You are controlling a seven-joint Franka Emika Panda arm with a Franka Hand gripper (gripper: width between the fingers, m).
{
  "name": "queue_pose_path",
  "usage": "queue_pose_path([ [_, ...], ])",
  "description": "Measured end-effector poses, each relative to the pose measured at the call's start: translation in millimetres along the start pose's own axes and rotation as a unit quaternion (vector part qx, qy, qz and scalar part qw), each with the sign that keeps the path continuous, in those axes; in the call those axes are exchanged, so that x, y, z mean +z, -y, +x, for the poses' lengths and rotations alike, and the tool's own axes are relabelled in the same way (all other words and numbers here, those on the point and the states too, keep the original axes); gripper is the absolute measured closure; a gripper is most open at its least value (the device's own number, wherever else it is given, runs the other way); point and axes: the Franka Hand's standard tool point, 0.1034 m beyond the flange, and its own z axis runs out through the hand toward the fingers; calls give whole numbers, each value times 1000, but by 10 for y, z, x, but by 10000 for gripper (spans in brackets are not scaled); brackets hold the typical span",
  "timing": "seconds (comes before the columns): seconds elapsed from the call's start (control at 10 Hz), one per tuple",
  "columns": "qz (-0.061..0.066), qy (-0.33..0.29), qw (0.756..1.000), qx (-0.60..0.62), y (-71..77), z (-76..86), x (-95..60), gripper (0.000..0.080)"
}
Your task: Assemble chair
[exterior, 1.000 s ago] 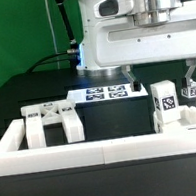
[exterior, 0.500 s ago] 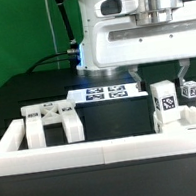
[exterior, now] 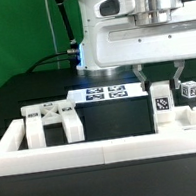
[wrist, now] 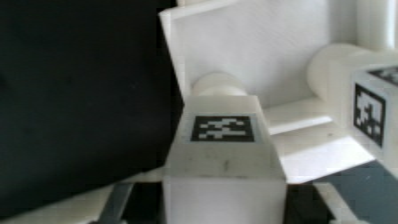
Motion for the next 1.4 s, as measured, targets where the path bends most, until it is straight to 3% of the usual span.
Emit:
queue_pose_path([
  [0.2,0,0,990,140,32,-16,5,508],
  [0.4,-3,4,957,290,57,-33,16,508],
  [0.6,16,-3,911,412,109,10,29,508],
  [0.7,19,-1,892,451,119,13,28,508],
  [0.9,20,1,877,481,125,9,29,502],
  [1.0,20,1,882,471,125,8,31,502],
  [1.1,20,0,891,453,124,8,31,303],
  [1.2,20,0,906,423,130,7,28,303],
  [1.3,20,-1,928,372,135,6,27,184],
  [1.4,20,-3,947,320,141,0,30,160],
])
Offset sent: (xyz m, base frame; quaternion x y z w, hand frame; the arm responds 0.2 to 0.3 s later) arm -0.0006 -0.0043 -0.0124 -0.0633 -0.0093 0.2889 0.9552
